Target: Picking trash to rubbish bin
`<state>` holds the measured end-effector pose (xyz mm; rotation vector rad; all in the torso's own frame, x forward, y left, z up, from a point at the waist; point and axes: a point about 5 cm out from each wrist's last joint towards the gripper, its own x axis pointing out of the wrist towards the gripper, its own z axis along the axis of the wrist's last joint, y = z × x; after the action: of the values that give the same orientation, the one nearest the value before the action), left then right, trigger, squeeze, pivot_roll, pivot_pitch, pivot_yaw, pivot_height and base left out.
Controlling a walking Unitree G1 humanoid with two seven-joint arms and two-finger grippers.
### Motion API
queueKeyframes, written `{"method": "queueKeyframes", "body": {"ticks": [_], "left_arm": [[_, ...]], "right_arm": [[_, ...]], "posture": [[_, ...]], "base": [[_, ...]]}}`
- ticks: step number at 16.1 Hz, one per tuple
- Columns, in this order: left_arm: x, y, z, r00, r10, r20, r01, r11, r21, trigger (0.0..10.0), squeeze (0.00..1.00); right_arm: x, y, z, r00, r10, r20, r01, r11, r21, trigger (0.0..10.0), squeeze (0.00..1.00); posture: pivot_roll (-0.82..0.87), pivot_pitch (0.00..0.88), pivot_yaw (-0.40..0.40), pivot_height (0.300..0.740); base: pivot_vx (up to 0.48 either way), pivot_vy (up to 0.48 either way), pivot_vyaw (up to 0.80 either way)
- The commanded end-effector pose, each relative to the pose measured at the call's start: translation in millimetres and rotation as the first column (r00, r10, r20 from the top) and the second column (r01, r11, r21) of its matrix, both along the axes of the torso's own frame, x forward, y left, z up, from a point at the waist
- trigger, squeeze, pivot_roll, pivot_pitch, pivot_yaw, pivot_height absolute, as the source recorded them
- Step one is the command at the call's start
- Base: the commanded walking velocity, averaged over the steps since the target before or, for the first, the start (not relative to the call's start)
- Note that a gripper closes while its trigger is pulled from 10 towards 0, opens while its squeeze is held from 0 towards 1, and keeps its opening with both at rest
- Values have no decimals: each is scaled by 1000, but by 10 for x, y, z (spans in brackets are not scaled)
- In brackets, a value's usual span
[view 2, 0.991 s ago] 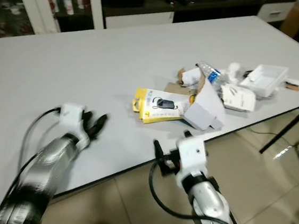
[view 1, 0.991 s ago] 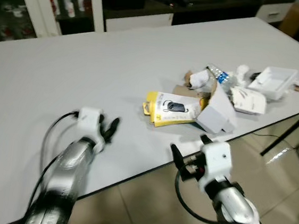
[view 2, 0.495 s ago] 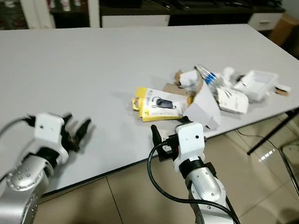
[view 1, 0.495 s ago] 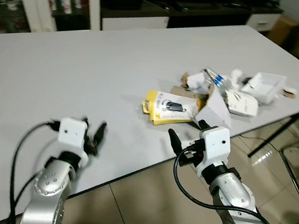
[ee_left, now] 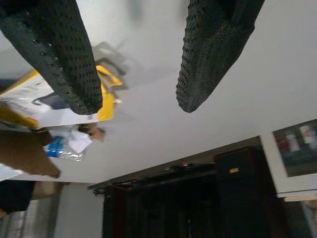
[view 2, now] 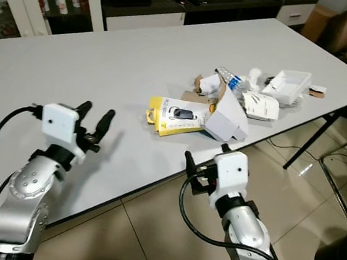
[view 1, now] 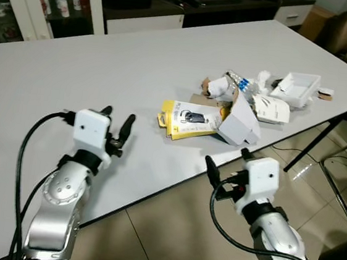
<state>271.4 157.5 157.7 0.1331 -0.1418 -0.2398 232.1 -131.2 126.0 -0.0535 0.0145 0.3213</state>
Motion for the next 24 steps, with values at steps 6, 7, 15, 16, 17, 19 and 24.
{"method": "queueKeyframes", "body": {"ticks": [6,7,15,16,17,19,24], "left_arm": [[17,-3,-22,999,30,-42,-30,1000,2,10000,0],[17,9,-16,998,42,-43,-42,999,7,10000,0],[-21,36,5,997,66,-50,-67,998,-19,10000,0],[-20,33,5,997,62,-49,-63,998,-18,10000,0],[-14,23,11,998,48,-48,-49,999,-20,10000,0],[24,15,6,998,40,-54,-41,999,-19,10000,0],[196,-20,-63,996,-18,-91,4,987,-161,10000,1000]], "right_arm": [[-7,-46,23,1000,12,-16,-12,1000,5,10000,0],[7,-36,30,999,29,-18,-29,1000,4,10000,0],[62,-46,119,998,65,17,-65,998,-8,10000,0],[57,-46,124,998,62,26,-62,998,-9,10000,0],[26,-51,151,998,39,58,-40,999,7,10000,0],[-17,-54,121,998,23,51,-23,1000,13,10000,0],[-26,-70,84,999,11,45,-11,1000,3,10000,0]], "posture": [[-49,55,-33,740],[-42,55,-46,740],[-30,53,-62,740],[-31,53,-59,740],[-33,49,-52,740],[-42,40,-34,740],[-54,24,-22,740]], "base": [[254,0,-376],[330,0,0],[338,0,0],[341,0,0],[337,0,0],[334,0,0],[0,0,0]]}}
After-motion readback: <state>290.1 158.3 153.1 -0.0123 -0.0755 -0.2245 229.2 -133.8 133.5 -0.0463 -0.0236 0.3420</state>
